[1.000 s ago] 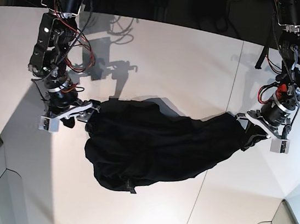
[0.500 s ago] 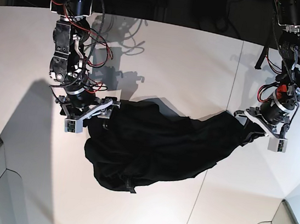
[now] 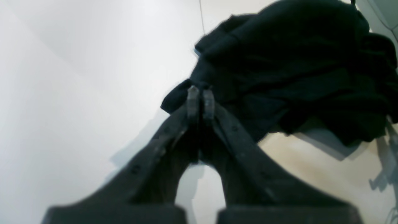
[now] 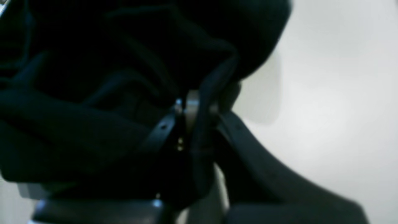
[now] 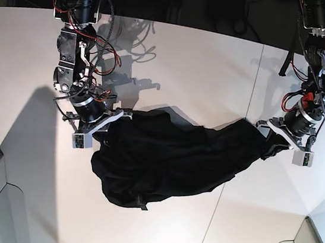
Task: Layout the t-shirt on the table in an organized manner, then fold the t-shirt properly
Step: 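Lift the shirt with both grippers and stretch it between them, then release the shirt from the left gripper, dropping it onto the table, then move the left gripper to the shirt's middle and grasp the fabric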
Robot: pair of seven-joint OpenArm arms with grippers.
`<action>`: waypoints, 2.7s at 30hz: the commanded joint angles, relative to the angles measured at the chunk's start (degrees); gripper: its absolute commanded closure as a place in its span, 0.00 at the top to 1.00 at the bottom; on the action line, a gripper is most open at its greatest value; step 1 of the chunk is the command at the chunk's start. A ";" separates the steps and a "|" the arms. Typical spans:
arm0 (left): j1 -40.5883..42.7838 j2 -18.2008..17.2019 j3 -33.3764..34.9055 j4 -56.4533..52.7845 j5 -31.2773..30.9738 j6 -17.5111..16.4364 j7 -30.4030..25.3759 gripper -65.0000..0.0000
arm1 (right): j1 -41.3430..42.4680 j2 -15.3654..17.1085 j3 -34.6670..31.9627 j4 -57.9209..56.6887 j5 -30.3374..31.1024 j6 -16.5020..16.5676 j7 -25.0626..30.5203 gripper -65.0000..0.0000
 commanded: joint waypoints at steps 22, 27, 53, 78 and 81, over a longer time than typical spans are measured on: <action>6.80 -6.60 -14.80 1.18 -15.85 -7.10 7.28 0.00 | -7.19 6.27 12.00 29.86 11.91 0.15 -14.47 0.00; 8.35 -6.60 -18.38 1.18 -14.36 -6.08 6.71 0.00 | -10.19 6.29 20.76 29.86 14.78 0.15 -14.36 0.00; 10.54 -5.18 -13.33 2.78 -38.62 -15.95 14.38 0.49 | -19.30 5.62 21.84 29.86 25.86 5.14 -20.37 0.00; -17.57 15.39 49.94 -5.60 31.21 4.68 -5.44 0.49 | -20.28 5.64 21.64 29.81 23.06 5.09 -20.52 0.00; -19.98 18.69 50.07 -12.37 32.76 5.46 -6.27 0.49 | -20.31 5.64 21.64 29.81 23.06 5.11 -21.27 0.00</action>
